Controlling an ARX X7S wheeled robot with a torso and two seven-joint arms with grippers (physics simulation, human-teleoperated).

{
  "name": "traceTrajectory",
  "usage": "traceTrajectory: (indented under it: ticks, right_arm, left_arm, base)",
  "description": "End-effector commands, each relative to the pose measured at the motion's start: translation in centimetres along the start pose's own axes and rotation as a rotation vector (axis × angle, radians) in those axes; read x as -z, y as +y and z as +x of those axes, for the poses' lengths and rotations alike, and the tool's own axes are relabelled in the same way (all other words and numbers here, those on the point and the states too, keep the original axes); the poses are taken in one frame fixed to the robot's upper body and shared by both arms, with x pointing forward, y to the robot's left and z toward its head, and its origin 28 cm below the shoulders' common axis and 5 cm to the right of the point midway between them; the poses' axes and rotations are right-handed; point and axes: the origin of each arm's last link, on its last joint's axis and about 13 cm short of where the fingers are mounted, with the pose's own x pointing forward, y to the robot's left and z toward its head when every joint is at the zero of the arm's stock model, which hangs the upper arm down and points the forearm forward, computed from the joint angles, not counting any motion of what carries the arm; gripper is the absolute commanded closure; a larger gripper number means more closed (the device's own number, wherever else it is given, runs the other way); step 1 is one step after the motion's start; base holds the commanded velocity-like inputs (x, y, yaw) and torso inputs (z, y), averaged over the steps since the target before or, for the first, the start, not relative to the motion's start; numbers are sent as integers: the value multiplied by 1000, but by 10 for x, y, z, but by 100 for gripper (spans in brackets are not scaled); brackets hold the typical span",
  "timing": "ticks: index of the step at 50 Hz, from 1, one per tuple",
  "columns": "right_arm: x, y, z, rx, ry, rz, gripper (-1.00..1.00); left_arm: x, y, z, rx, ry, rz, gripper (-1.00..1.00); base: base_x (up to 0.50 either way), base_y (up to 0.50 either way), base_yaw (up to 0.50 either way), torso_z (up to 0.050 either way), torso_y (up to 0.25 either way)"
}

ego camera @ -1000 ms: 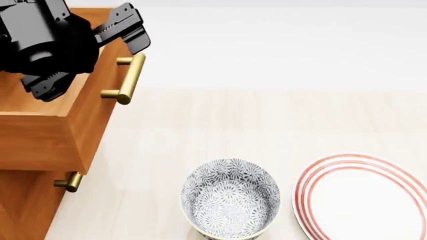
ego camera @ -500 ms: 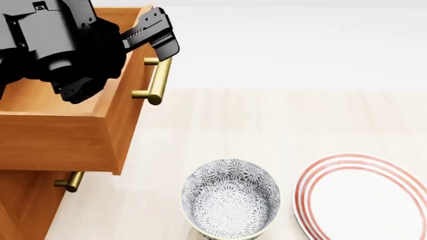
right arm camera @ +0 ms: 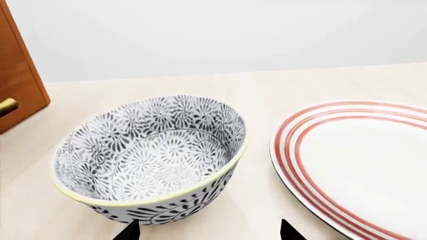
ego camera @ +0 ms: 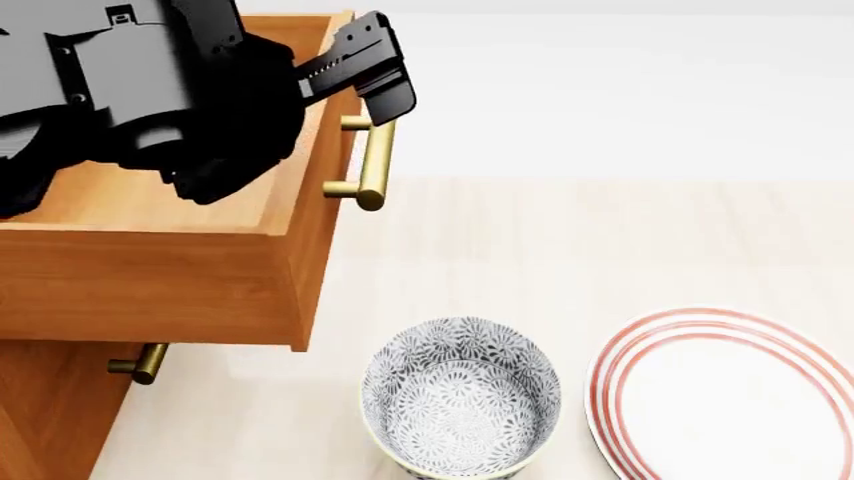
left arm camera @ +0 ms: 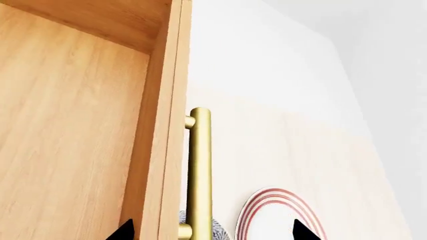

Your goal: Open the top drawer of the cabinet.

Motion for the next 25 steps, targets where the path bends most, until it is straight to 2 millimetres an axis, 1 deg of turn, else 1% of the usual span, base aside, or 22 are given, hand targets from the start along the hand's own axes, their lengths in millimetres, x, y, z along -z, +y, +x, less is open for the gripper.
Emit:
traceTrajectory:
  ticks: [1, 11, 20, 25]
  right_arm:
    - [-2, 1, 1, -13, -12, -1, -100]
    - [-1, 1, 0, -17, -8, -2, -100]
    - [0, 1, 2, -19, -8, -3, -100]
    - [0, 1, 2, -16, -9, -1, -100]
  left_arm:
    - [8, -23, -11, 178, 18, 2, -100]
    - [16, -33, -19, 276, 9, 55, -100]
    - [23, -41, -26, 331, 7, 87, -100]
    - [28, -49, -36, 402, -12, 124, -100]
  base:
    - [0, 0, 0, 0, 0]
    - [0, 0, 0, 0, 1]
    - [0, 0, 0, 0, 1]
    - [0, 0, 0, 0, 2]
